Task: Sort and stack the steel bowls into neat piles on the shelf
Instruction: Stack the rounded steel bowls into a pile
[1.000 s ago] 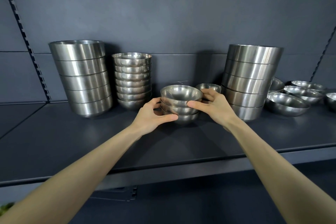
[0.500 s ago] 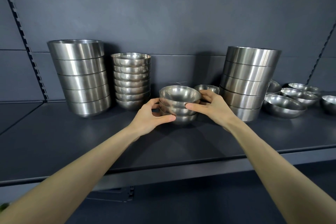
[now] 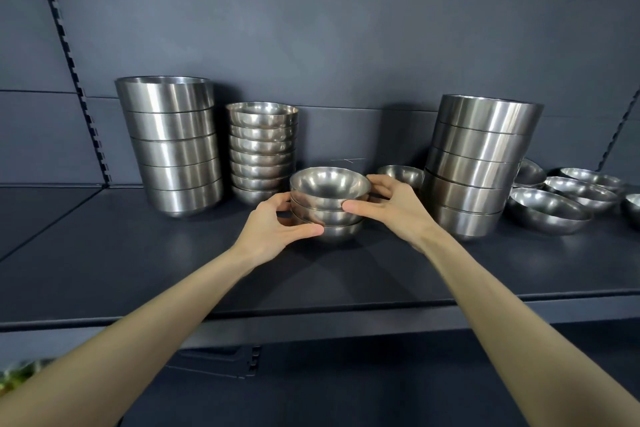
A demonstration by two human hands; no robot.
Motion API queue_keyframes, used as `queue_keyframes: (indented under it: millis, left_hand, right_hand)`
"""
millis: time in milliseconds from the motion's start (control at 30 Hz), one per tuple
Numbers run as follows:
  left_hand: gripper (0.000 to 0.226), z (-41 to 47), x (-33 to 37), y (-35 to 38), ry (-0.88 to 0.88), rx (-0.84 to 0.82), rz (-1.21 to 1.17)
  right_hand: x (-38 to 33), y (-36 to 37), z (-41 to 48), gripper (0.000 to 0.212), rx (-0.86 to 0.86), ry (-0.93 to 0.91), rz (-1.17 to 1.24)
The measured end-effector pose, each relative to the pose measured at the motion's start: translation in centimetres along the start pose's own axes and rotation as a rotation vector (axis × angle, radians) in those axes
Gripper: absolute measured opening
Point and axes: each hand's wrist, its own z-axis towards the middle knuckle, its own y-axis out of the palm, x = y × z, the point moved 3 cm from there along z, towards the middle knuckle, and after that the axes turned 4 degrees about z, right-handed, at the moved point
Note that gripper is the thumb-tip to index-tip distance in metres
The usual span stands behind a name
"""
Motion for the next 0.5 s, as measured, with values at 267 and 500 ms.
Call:
queue_keyframes:
  millis: [267, 500]
  left_hand:
    - [0.047, -3.8, -0.5, -3.4, -0.049, 0.139, 0.003]
    - [0.053, -6.3, -1.0, -6.7, -0.100, 0.223, 0.047]
  right_hand:
    - [-0.9, 4.3, 0.1, 0.052, -0.149, -0.012, 0.036]
    - [-2.2, 8.4, 0.2, 0.065, -0.247, -0.026, 0.064]
